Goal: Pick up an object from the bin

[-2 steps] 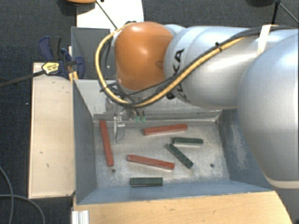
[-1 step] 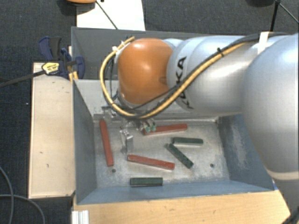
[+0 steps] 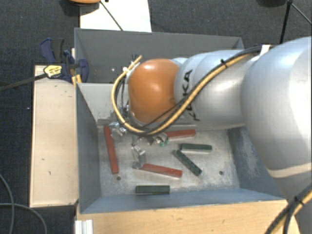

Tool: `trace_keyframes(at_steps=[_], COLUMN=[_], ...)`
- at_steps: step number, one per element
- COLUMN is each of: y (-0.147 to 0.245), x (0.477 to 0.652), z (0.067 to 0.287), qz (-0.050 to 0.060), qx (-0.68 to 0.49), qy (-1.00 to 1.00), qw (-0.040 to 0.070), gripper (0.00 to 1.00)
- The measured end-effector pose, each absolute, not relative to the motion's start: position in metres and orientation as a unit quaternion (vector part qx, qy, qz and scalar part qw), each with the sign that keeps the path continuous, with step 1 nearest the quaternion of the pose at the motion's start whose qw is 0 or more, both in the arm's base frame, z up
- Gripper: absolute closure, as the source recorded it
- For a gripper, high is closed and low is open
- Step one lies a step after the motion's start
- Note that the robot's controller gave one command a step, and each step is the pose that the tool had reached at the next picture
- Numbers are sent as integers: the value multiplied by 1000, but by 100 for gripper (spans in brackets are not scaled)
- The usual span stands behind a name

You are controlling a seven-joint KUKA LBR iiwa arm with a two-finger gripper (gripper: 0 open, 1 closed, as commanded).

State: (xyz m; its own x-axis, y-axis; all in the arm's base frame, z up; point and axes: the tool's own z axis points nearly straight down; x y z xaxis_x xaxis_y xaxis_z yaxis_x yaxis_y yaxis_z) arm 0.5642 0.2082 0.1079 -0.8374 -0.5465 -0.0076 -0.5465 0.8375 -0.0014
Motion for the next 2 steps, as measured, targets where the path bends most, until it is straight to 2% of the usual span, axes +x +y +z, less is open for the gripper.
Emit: trace_keyframes(at_steps=[1, 2], y=[154, 149], x=[539, 507], z=[79, 74], qz=[1, 0], qx=[-232, -309], qy=[973, 951], qw=[-1, 0], gripper=[0, 100])
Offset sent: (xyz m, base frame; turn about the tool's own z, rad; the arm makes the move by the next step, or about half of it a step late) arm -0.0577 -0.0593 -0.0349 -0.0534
